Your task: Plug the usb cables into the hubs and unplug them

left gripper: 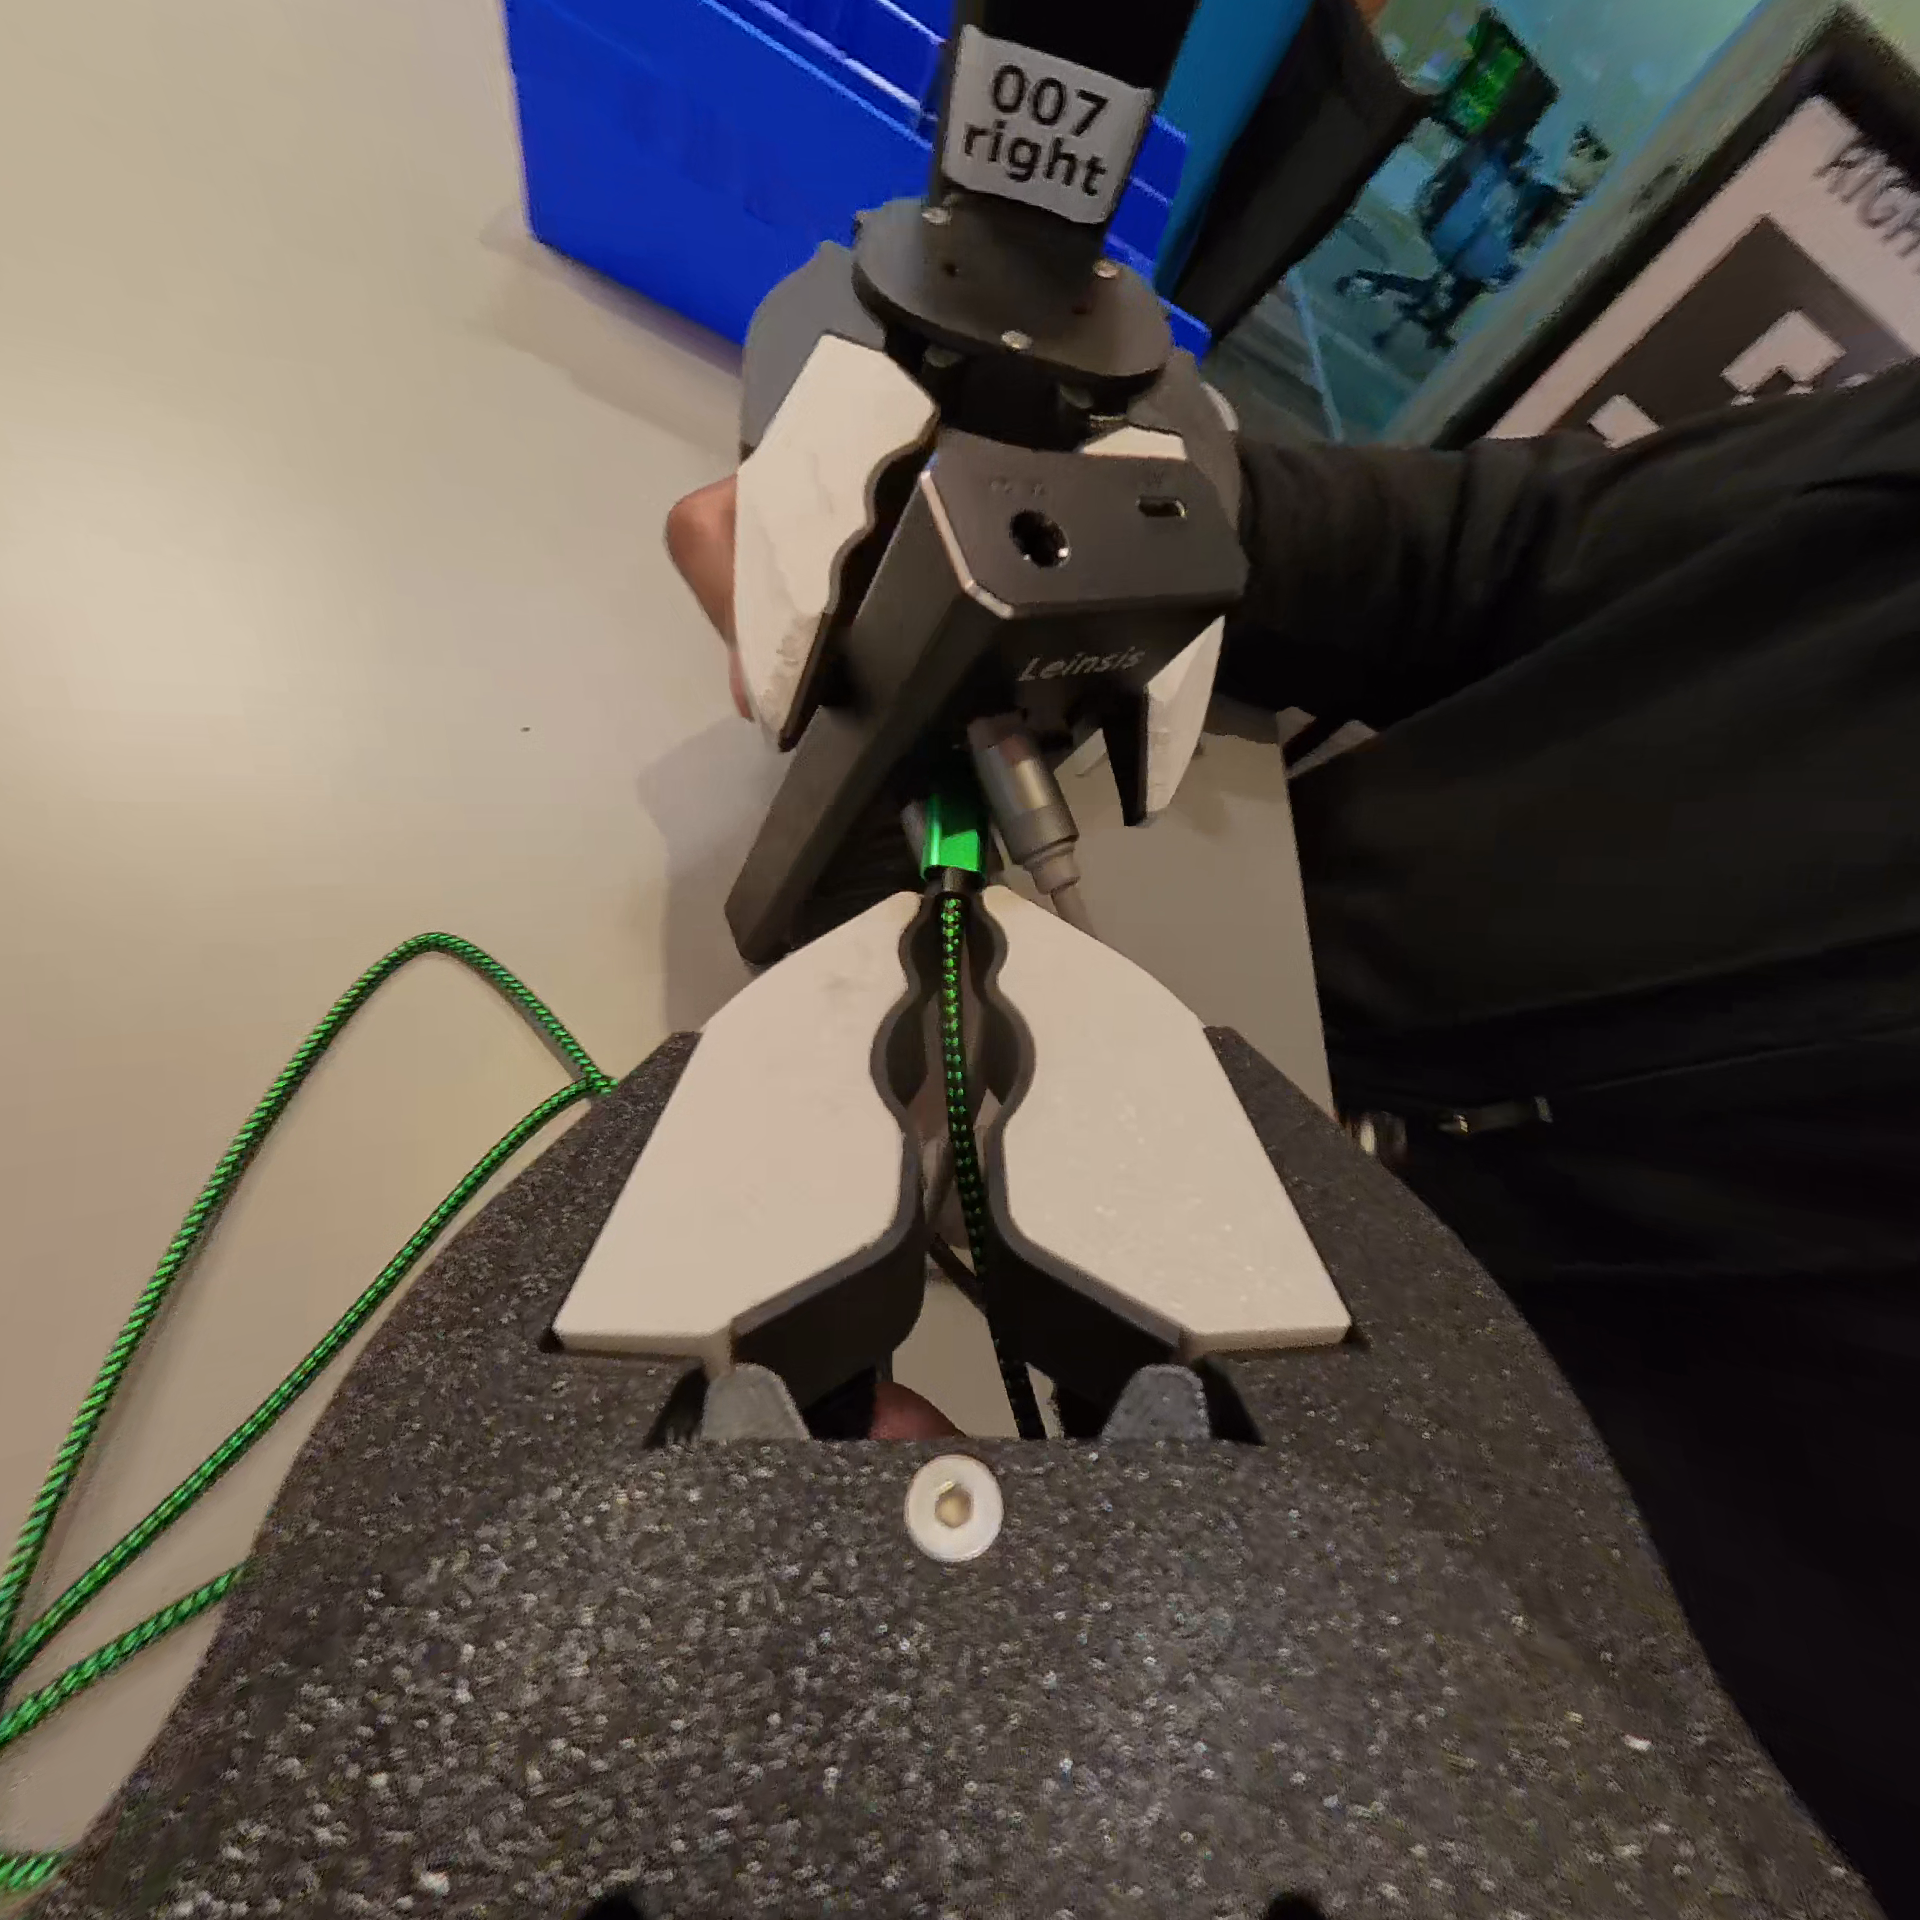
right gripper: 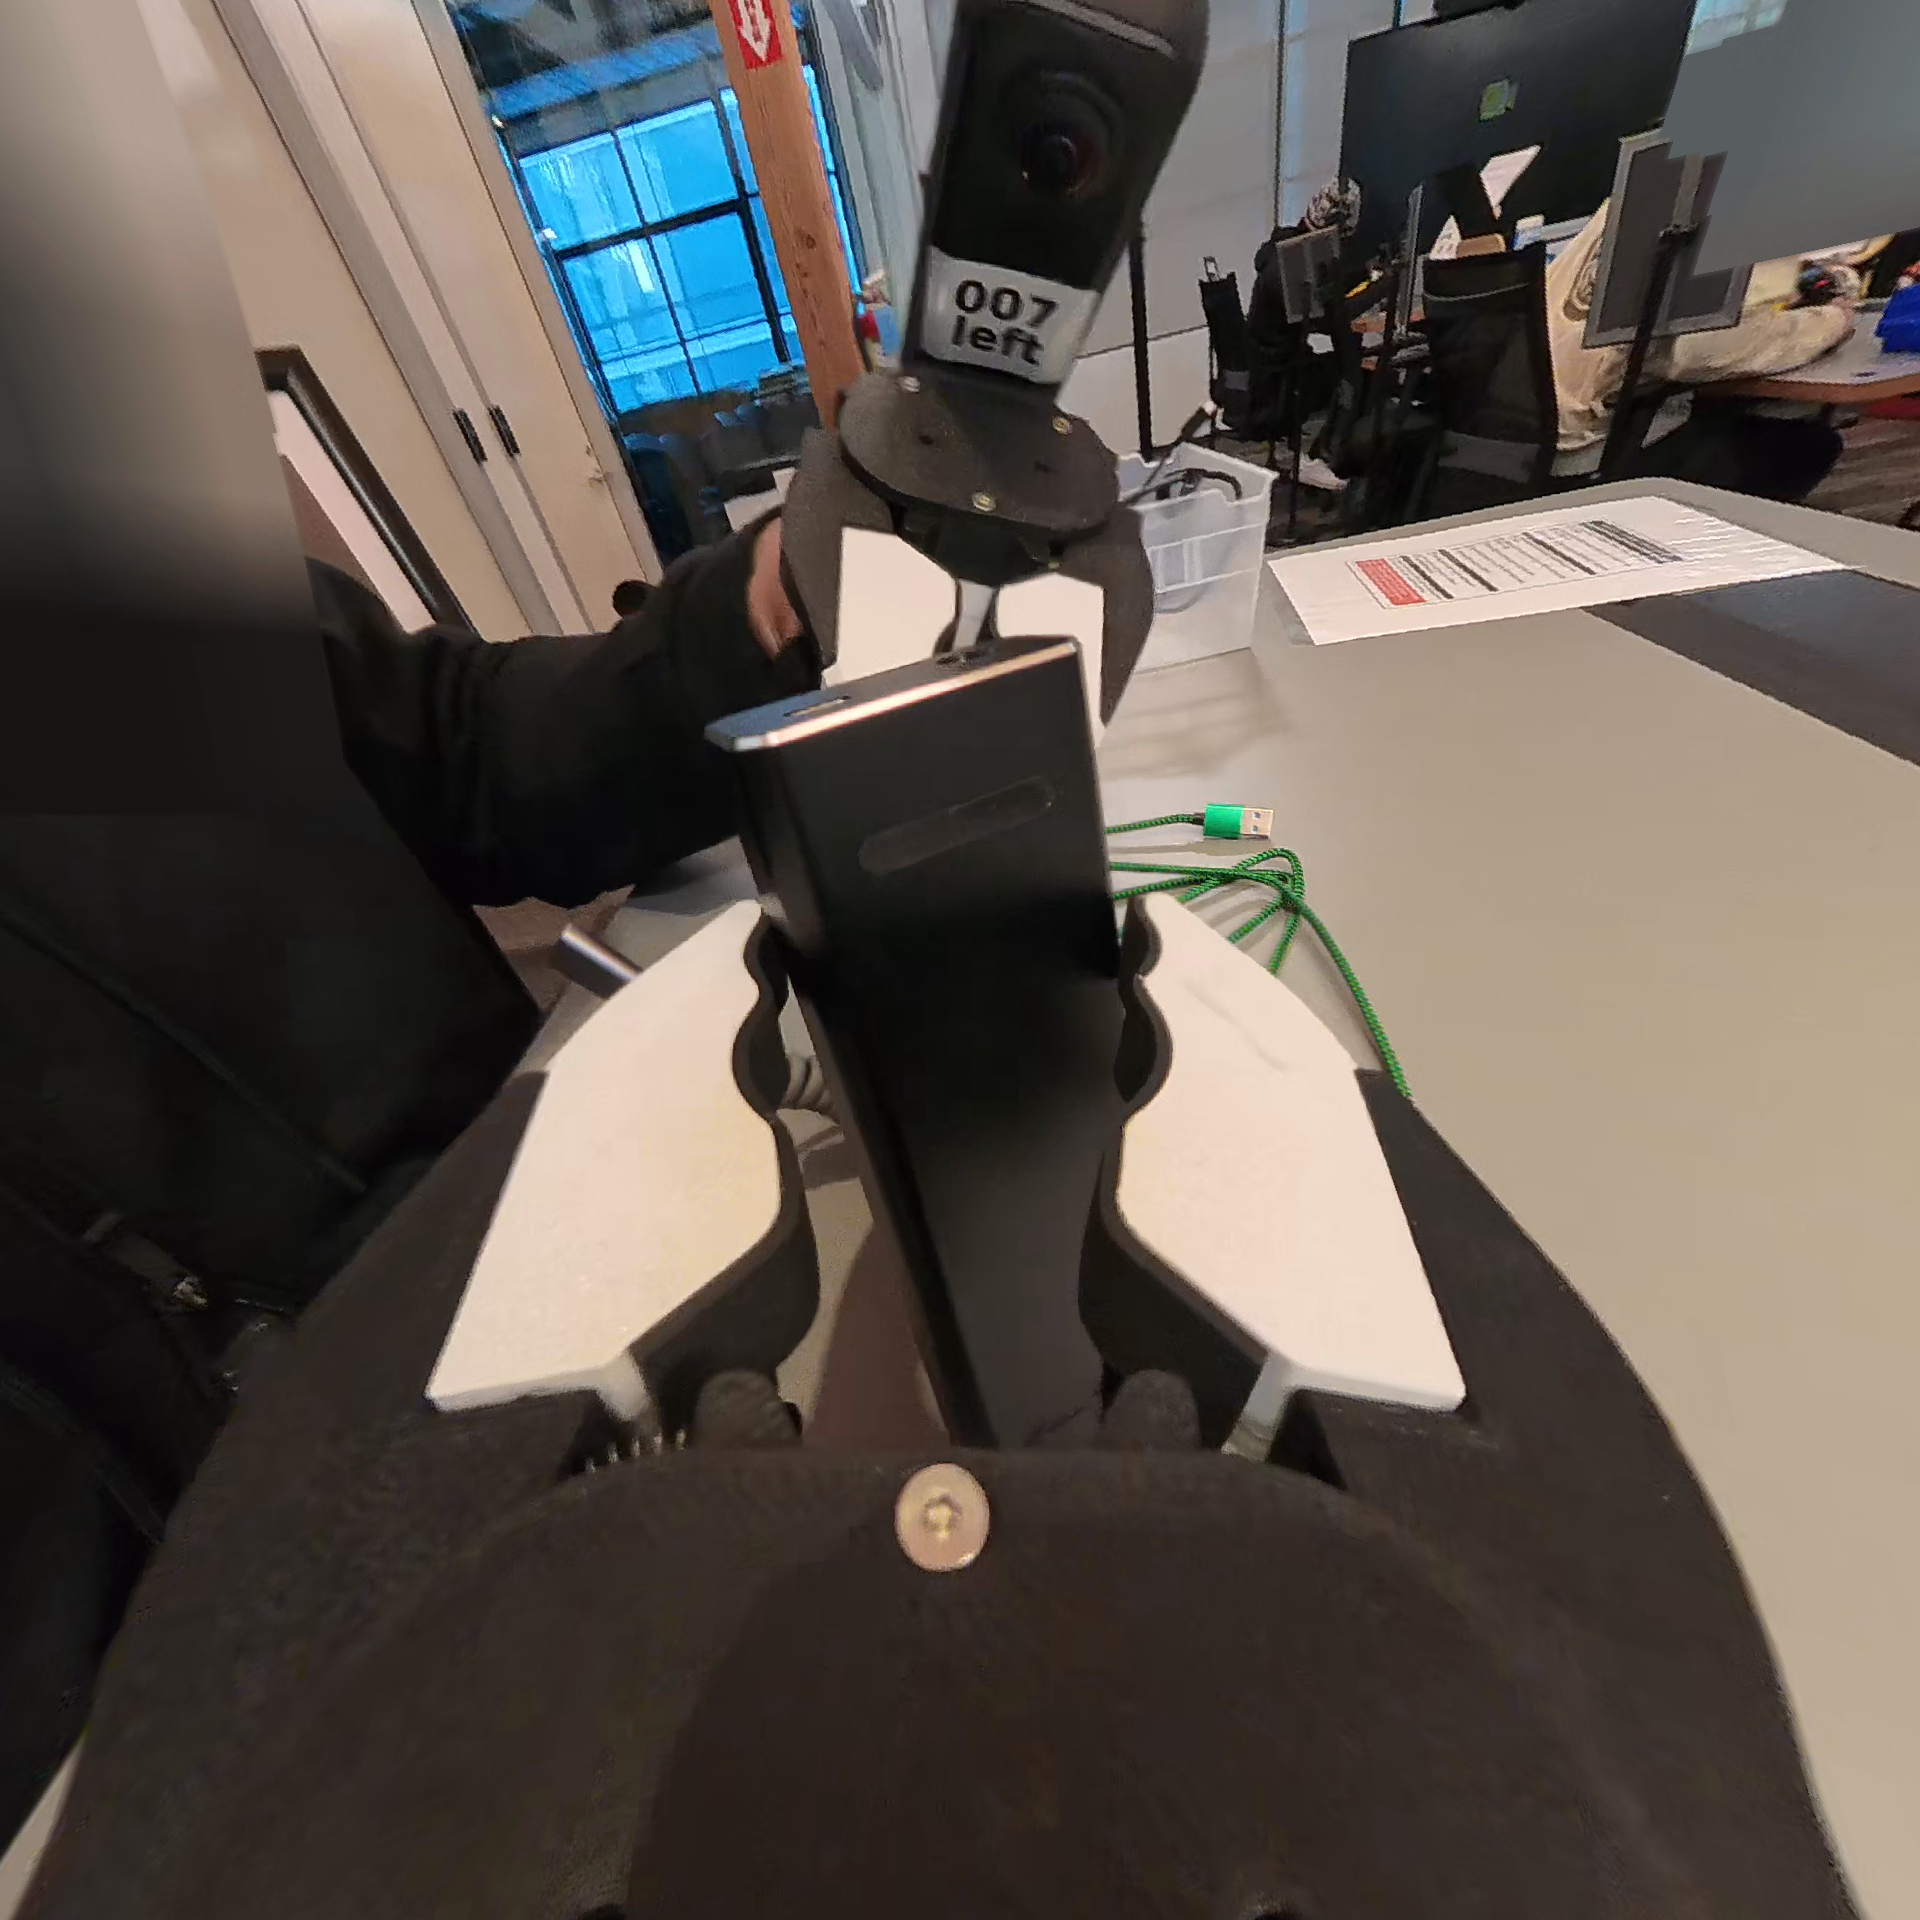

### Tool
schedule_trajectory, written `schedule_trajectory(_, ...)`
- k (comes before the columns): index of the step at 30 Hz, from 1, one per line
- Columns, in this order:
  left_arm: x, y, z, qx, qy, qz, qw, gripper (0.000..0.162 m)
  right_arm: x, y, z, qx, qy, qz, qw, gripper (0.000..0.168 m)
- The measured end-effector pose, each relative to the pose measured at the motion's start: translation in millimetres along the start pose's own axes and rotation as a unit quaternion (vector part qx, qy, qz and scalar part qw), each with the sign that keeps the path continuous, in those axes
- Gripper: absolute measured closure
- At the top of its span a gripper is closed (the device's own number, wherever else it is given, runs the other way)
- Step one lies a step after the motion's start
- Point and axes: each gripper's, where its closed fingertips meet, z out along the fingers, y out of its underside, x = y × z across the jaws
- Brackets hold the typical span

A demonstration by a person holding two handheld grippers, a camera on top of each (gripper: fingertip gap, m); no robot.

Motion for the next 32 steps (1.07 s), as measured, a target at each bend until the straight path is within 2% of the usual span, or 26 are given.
schedule_trajectory(9,3,-1,-2,0.043,0.044,-0.017,0.998,0.157,2,-1,-7,0.028,0.028,0.004,0.999,0.108)
schedule_trajectory(19,9,9,-3,0.015,-0.003,0.069,0.997,0.157,9,-3,-10,0.032,0.068,-0.013,0.997,0.109)
schedule_trajectory(22,20,12,-1,0.011,0.006,0.091,0.996,0.157,13,-3,-10,0.035,0.09,-0.018,0.995,0.109)
schedule_trajectory(27,23,2,1,0.046,-0.053,0.138,0.988,0.158,20,-5,-13,0.041,0.117,-0.019,0.992,0.109)
schedule_trajectory(32,6,-13,1,0.095,-0.147,0.121,0.977,0.158,27,-7,-19,0.063,0.124,0.01,0.99,0.109)
